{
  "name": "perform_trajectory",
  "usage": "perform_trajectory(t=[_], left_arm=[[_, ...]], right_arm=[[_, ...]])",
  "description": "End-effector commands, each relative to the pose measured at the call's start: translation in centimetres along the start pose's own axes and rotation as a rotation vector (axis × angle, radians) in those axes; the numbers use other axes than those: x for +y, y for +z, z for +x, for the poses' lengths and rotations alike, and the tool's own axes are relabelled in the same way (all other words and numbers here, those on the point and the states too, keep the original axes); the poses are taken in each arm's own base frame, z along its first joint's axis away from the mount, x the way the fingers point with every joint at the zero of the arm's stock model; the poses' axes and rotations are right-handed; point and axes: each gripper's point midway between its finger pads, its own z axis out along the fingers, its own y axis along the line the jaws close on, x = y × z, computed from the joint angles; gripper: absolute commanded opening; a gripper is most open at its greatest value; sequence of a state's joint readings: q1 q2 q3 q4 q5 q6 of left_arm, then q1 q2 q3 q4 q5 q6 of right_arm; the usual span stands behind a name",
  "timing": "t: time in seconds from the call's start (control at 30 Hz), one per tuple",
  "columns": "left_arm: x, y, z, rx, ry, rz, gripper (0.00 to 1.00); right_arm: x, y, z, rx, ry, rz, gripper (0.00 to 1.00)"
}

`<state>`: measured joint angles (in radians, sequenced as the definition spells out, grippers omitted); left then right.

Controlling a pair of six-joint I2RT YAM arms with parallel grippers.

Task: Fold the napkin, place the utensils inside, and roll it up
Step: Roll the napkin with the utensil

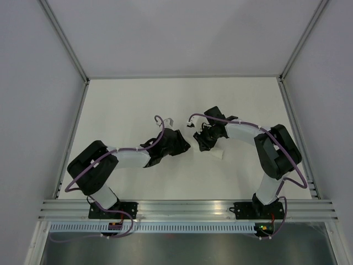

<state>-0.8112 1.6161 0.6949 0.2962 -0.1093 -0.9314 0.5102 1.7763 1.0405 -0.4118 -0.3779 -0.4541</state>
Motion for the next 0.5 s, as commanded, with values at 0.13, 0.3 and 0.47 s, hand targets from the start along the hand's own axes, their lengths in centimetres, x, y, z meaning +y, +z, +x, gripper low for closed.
perform_trajectory(t=[0.13,0.3,0.47], left_arm=[[-2.9,2.2,-4.1,-0.149,-0.07,0.009,0.5],[-2.5,3.7,-4.5,-0.142,-0.048,-0.069,0.5],[-1.8,3.7,-4.9,-0.14,-0.05,-0.113,0.5]], right_arm=[[2.0,1.5,2.9,0.129,0.234,-0.126,0.23],[1.9,1.5,1.5,0.11,0.315,-0.153,0.23],[1.1,1.8,0.3,0.068,0.405,-0.138,0.24]])
